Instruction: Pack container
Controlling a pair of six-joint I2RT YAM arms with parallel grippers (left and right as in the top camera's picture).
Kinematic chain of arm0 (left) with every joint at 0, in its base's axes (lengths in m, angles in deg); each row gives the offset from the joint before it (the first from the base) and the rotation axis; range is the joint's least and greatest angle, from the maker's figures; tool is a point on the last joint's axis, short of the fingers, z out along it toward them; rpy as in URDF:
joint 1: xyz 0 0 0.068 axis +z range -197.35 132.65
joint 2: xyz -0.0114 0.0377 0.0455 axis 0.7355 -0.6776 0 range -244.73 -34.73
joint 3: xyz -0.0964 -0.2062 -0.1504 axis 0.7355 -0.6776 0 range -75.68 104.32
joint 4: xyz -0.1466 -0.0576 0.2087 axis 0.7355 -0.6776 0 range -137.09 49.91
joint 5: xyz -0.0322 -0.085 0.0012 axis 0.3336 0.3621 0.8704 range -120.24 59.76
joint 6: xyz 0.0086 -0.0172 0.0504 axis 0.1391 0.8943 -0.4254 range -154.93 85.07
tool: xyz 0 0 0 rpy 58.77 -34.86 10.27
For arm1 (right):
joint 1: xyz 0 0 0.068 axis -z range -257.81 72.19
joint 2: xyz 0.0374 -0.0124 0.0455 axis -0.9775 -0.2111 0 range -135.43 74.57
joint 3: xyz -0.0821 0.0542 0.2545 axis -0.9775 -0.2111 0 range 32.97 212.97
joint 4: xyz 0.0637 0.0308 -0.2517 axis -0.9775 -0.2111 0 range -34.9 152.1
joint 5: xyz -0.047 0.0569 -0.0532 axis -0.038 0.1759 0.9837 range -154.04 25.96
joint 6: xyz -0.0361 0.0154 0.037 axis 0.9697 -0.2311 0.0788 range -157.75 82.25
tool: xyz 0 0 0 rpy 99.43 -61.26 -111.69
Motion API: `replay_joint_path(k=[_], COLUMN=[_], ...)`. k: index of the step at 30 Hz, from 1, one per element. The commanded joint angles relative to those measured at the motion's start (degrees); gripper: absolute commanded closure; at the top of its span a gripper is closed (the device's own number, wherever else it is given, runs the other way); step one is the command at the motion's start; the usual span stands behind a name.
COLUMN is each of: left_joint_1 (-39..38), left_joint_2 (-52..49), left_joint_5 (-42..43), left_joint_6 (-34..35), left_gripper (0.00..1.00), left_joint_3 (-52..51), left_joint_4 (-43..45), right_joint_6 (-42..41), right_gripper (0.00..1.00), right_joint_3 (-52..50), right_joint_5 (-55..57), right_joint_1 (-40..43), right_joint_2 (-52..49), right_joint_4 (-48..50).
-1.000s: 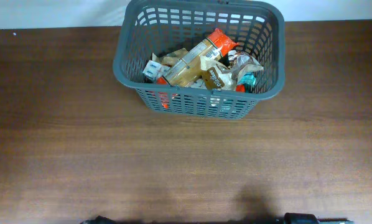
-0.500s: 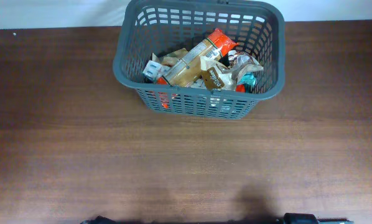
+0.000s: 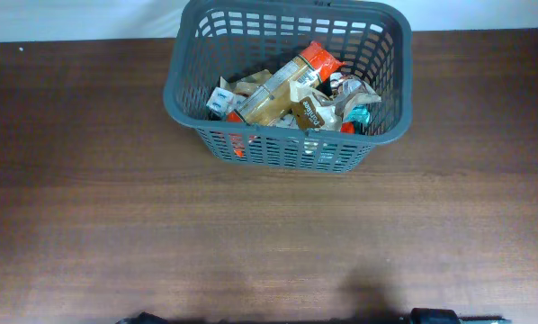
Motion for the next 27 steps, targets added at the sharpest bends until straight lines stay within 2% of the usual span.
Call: replay_joint_path(k=[1,5,7,11,12,13,17,20,27], left_joint_1=[-0.1,-0.1,-0.1,-0.1,-0.1,-0.1,-0.1,-0.1,-0.1], left_joint_2=[0.7,0.7,0.7,0.7,0.7,0.7,0.6,0.7,0.7], left_joint_5=[-0.8,-0.8,-0.8,-0.8,-0.8,-0.8,-0.8,-0.8,-0.8], left_joint_6=[1.0,1.0,1.0,1.0,1.0,1.0,1.0,1.0,1.0], left_gripper=[0.01,0.01,0.01,0.01,0.01,0.01,0.01,0.01,0.01], left_joint_3=[-0.4,-0.4,-0.4,-0.3,-0.4,-0.3,-0.4,-0.4,-0.3], left_joint_4=[0.0,0.0,0.0,0.0,0.0,0.0,0.0,0.0,0.0], right_joint_6=[-0.4,-0.5,-0.6,-0.7,-0.7,-0.7,-0.7,-0.9,-0.9], right_gripper=[0.01,0.01,0.01,0.01,0.01,0.01,0.01,0.01,0.01], right_joint_3=[0.0,0.0,-0.7,-8.2,-15.0,-20.1,-36.0,-47.5,-67.0], right_joint_5=[-0.7,-1.6,-2.7,-11.2,-17.2,-21.3,-32.0,-37.0,-38.8], right_joint_1=[-0.4,-0.3,-0.3,-0.3,-0.4,-0.4,-0.3,-0.3,-0.3], right_joint_2=[0.0,0.0,0.0,0.0,0.0,0.0,0.0,0.0,0.0], right_joint_4=[-0.3,1.8,8.0,29.1,41.9,49.9,71.4,85.2,104.7])
